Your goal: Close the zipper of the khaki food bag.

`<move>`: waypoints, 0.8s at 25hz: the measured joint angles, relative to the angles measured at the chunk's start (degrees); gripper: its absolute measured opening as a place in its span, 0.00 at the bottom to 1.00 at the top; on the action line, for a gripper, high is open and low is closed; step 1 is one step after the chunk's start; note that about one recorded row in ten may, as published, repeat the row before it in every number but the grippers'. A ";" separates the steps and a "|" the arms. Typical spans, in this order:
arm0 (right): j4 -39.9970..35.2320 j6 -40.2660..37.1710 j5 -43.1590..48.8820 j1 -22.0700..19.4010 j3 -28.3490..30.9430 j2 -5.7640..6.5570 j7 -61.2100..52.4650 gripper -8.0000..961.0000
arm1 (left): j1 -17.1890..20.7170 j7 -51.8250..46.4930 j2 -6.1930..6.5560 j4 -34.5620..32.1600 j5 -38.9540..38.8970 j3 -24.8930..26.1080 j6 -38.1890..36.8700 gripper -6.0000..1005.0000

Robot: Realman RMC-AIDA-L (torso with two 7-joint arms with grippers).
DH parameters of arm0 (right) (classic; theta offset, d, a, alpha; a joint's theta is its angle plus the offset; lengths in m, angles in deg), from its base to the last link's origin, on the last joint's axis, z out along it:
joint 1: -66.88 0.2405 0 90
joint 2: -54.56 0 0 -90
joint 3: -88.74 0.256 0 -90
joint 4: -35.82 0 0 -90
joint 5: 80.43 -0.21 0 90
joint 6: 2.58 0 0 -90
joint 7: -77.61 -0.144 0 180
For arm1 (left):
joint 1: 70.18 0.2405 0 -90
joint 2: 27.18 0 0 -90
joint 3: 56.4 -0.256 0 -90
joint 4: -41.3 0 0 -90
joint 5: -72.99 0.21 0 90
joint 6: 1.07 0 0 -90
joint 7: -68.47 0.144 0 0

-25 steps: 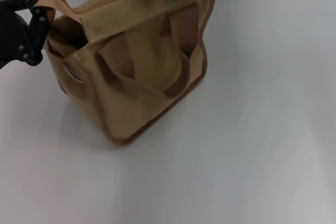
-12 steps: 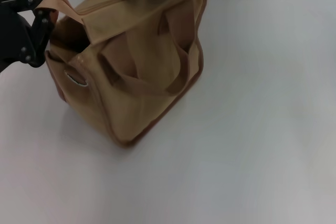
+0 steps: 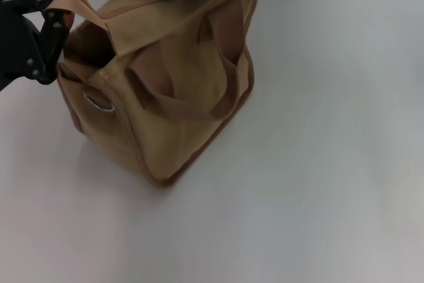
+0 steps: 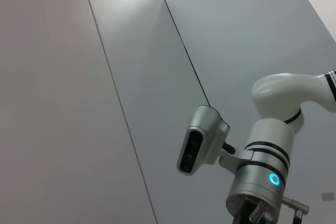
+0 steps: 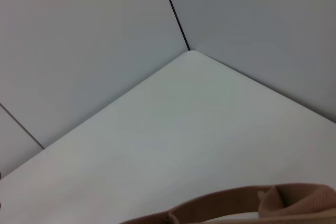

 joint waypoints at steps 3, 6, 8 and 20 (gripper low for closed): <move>-0.30 -0.10 0.32 -0.09 0.00 0.00 0.00 0.17 | 0.00 0.00 0.00 0.00 -0.08 0.00 0.00 0.10; -0.69 -0.25 1.09 -0.17 0.00 -0.05 0.00 0.09 | 0.00 -0.01 0.00 0.00 -0.14 0.00 0.00 0.10; -0.76 -0.30 1.35 -0.18 0.00 -0.10 0.00 0.08 | 0.00 -0.01 0.00 0.00 -0.14 0.00 0.00 0.10; -8.52 -1.83 1.14 -4.02 0.11 -0.83 0.10 0.01 | 0.00 -0.02 0.00 0.00 -0.20 0.00 -0.15 0.11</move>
